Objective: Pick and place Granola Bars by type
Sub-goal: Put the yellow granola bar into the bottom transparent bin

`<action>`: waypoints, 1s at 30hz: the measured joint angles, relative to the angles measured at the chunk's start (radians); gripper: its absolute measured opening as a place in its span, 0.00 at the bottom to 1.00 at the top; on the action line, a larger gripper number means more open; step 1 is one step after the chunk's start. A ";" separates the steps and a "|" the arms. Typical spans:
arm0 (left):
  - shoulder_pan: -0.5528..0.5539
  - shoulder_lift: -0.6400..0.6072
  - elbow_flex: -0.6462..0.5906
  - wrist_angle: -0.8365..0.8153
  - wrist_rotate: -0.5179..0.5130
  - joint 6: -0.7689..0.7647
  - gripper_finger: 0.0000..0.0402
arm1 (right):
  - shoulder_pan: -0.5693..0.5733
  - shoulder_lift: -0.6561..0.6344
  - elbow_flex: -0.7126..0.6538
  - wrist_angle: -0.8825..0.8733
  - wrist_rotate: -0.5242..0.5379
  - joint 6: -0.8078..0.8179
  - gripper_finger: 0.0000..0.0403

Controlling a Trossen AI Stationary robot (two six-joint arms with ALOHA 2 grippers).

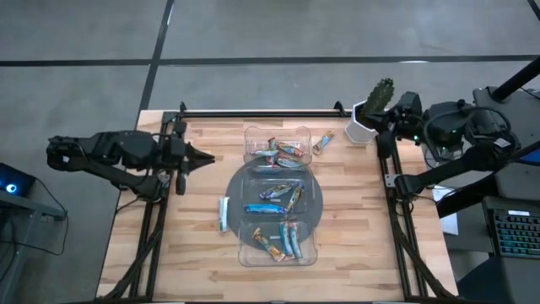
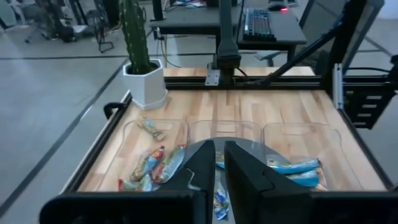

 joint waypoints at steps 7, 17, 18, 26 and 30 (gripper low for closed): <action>0.000 -0.003 0.002 0.000 -0.009 0.020 0.04 | -0.062 0.006 0.079 0.001 -0.099 -0.029 0.03; 0.000 -0.001 0.001 -0.002 -0.009 0.020 0.04 | -0.128 0.122 0.298 -0.074 -0.114 -0.034 0.10; 0.000 -0.001 0.001 -0.003 -0.009 0.020 0.04 | -0.135 0.140 0.323 -0.100 -0.114 -0.014 0.10; 0.000 -0.001 0.001 -0.004 -0.009 0.019 0.04 | -0.190 0.284 0.480 -0.192 -0.116 0.005 0.15; 0.000 -0.001 0.001 -0.004 -0.009 0.007 0.04 | -0.239 0.328 0.520 -0.195 -0.112 0.108 0.16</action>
